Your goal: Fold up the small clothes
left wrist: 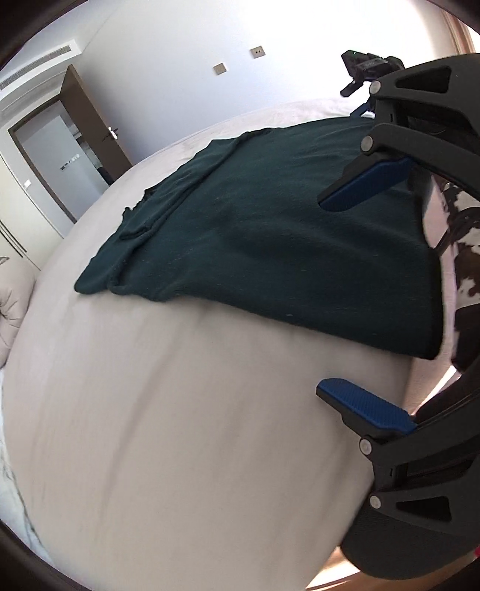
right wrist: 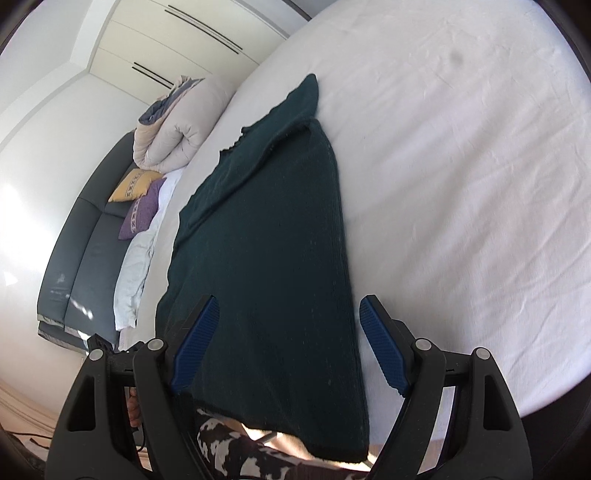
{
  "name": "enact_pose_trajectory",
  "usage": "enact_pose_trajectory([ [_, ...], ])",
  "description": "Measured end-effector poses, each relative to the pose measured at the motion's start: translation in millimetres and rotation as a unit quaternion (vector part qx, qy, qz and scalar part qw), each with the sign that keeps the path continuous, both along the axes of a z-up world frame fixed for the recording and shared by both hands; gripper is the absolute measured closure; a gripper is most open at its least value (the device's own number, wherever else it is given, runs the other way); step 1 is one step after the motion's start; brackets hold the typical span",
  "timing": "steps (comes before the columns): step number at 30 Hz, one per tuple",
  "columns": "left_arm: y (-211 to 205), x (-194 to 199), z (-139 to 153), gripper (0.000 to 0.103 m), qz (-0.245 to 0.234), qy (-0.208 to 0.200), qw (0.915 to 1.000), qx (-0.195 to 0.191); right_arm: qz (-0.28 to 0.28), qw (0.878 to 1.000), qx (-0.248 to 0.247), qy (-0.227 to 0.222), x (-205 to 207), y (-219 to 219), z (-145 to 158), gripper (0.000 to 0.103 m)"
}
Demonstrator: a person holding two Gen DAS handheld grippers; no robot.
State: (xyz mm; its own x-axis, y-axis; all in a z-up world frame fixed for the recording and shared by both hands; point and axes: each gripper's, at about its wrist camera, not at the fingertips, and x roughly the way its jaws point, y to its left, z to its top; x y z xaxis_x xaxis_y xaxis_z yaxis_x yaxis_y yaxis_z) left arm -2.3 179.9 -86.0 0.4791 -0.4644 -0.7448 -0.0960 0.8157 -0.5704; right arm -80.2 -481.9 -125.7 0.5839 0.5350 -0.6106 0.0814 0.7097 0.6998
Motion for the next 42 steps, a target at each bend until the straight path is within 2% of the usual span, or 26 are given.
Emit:
enact_pose_trajectory([
  [5, -9.2, -1.3, -5.8, 0.01, -0.053, 0.021, 0.9984, 0.003, 0.007, 1.0, 0.012, 0.01, -4.5, 6.6, -6.9, 0.025],
  [9, -0.7, -3.1, -9.7, 0.01, -0.06, 0.018, 0.9977, -0.028, 0.009, 1.0, 0.02, 0.015, -1.9, 9.3, -9.3, 0.025],
  [15, -12.9, -1.0, -15.7, 0.013, -0.112, 0.03, 0.9923, -0.044, 0.011, 0.999, 0.039, 0.02, 0.2, 5.1, -9.4, 0.025],
  [18, -11.0, -1.0, -17.6, 0.013, -0.114, 0.035, 0.991, -0.06, 0.009, 0.999, 0.047, 0.021, -1.0, 2.5, -9.0, 0.025],
  [21, -6.1, 1.2, -21.8, 0.018, -0.114, 0.042, 0.989, -0.084, 0.013, 0.998, 0.049, 0.022, 1.6, 1.0, -9.0, 0.025],
  [28, 13.0, 4.1, -28.7, 0.047, -0.111, 0.065, 0.9849, -0.116, 0.013, 0.998, 0.057, 0.023, 1.9, -2.5, -9.4, 0.025],
  [33, 6.2, 4.8, -29.4, 0.047, -0.13, 0.072, 0.9815, -0.12, 0.014, 0.998, 0.063, 0.024, 1.1, -4.4, -10.8, 0.025],
  [39, 6.2, 4.6, -29.3, 0.049, -0.13, 0.066, 0.9813, -0.126, 0.019, 0.997, 0.064, 0.029, 0.7, -6.5, -11.9, 0.025],
  [42, 5.9, 3.1, -32.2, 0.074, -0.128, 0.068, 0.9814, -0.126, 0.022, 0.997, 0.06, 0.033, -0.2, -7.0, -11.7, 0.025],
])
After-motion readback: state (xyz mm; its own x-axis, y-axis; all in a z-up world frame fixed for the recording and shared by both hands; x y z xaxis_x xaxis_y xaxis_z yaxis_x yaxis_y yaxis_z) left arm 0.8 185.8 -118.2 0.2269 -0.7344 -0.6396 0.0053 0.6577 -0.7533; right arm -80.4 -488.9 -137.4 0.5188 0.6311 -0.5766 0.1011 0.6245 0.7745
